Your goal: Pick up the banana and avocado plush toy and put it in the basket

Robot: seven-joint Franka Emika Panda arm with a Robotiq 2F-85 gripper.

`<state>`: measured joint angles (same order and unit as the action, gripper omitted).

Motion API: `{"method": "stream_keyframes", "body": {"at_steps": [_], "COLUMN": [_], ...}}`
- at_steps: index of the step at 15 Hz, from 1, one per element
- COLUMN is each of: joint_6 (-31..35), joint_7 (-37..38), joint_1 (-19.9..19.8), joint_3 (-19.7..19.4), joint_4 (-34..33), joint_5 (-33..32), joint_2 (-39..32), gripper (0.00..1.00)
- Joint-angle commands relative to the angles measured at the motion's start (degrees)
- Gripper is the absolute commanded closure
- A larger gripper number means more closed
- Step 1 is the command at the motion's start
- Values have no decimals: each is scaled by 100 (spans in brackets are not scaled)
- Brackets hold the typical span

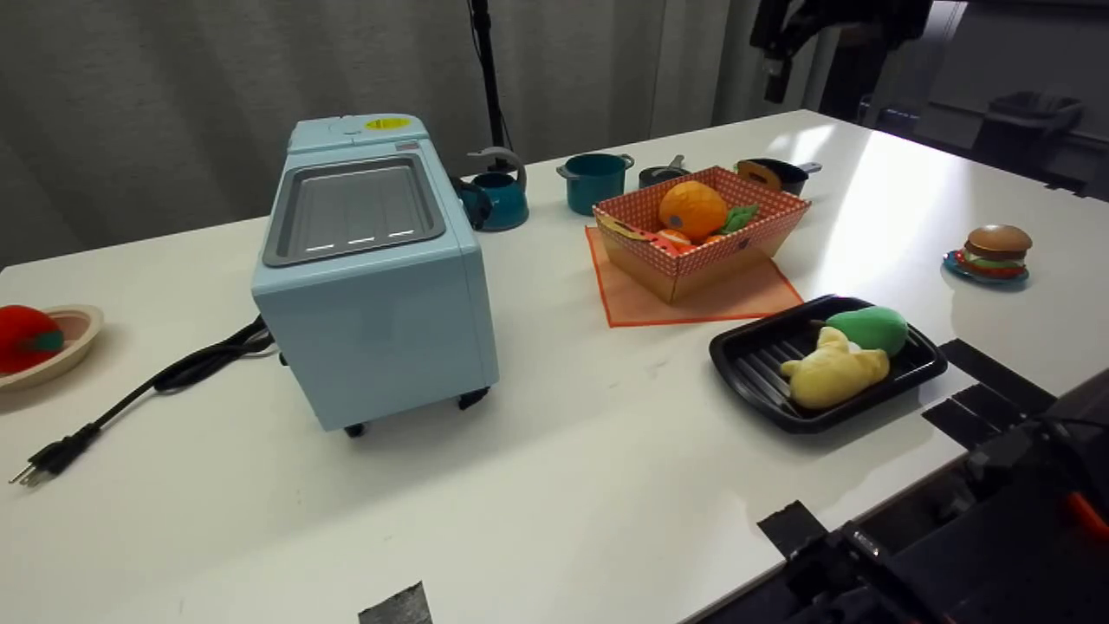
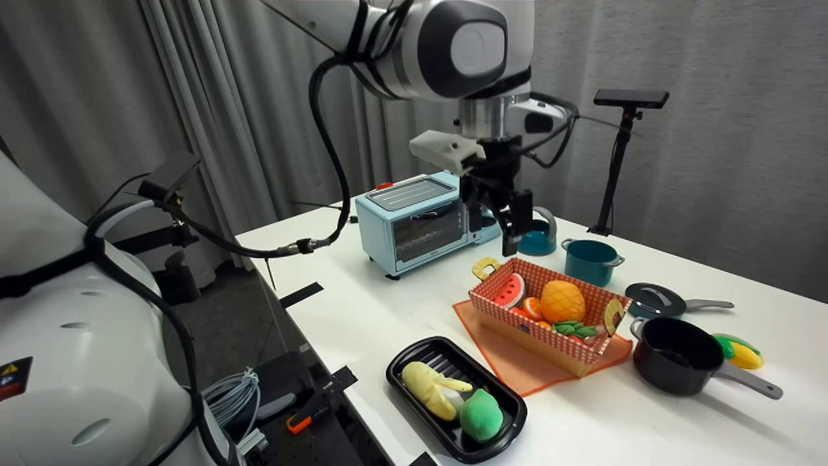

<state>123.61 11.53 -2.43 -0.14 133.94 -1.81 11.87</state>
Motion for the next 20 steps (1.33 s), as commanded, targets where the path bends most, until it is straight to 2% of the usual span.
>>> {"method": "stream_keyframes", "body": {"at_steps": [1,6,14,20], "joint_6": [627,973,887,1021], "joint_7": [196,311,278,345], "joint_1": [-175,-244,-219,-159], "joint_3": [-141,-350,-560,-577], "joint_4": [320,625,903,834], "joint_5": [-97,-105,-89,-159], "joint_2": [-387,-940,-1519,-1983], "gripper": [0,0,0,0]}}
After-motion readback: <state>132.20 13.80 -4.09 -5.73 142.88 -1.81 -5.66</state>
